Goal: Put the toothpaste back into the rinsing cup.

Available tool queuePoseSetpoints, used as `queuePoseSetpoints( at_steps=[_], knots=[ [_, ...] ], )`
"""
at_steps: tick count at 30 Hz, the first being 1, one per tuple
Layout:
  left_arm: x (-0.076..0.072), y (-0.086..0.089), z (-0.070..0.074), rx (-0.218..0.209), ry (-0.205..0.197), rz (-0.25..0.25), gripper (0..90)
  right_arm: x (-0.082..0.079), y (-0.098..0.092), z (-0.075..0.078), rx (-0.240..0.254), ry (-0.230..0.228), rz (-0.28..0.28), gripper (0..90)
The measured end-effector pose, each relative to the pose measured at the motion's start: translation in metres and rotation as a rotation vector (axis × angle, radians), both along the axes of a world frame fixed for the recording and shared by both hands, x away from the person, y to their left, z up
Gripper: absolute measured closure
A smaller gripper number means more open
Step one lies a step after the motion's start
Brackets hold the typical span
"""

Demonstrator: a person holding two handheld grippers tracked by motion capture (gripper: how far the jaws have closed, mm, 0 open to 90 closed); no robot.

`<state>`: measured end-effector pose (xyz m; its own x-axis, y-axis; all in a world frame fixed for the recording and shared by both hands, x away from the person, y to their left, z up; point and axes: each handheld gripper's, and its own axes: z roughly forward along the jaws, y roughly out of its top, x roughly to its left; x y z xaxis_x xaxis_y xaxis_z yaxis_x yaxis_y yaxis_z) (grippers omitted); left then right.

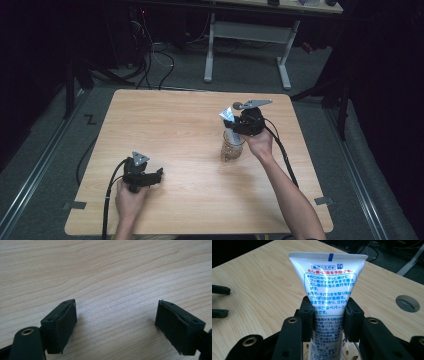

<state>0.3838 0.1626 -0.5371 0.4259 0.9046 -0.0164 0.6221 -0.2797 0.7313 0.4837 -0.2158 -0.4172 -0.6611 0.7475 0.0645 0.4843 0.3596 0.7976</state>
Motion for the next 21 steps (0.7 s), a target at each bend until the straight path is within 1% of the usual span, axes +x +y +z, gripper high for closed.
queuePoseSetpoints(
  at_steps=[3, 11, 17, 21],
  knots=[
    [0.0000, 0.0000, 0.0000, 0.000, 0.000, 0.000, 17.6, -0.0003, -0.0019, -0.0006, 0.006, 0.005, -0.005, 65.7],
    [0.0000, 0.0000, 0.0000, 0.000, 0.000, 0.000, 17.6, -0.0030, -0.0035, -0.0025, 0.001, 0.004, -0.004, 65.4],
    [0.0000, 0.0000, 0.0000, 0.001, 0.000, 0.000, 17.6, -0.0044, -0.0050, -0.0039, -0.005, 0.004, -0.001, 65.2],
    [0.0000, 0.0000, 0.0000, 0.000, 0.000, 0.000, 17.6, -0.0063, -0.0046, -0.0042, -0.019, 0.004, 0.001, 65.1]
  ],
)
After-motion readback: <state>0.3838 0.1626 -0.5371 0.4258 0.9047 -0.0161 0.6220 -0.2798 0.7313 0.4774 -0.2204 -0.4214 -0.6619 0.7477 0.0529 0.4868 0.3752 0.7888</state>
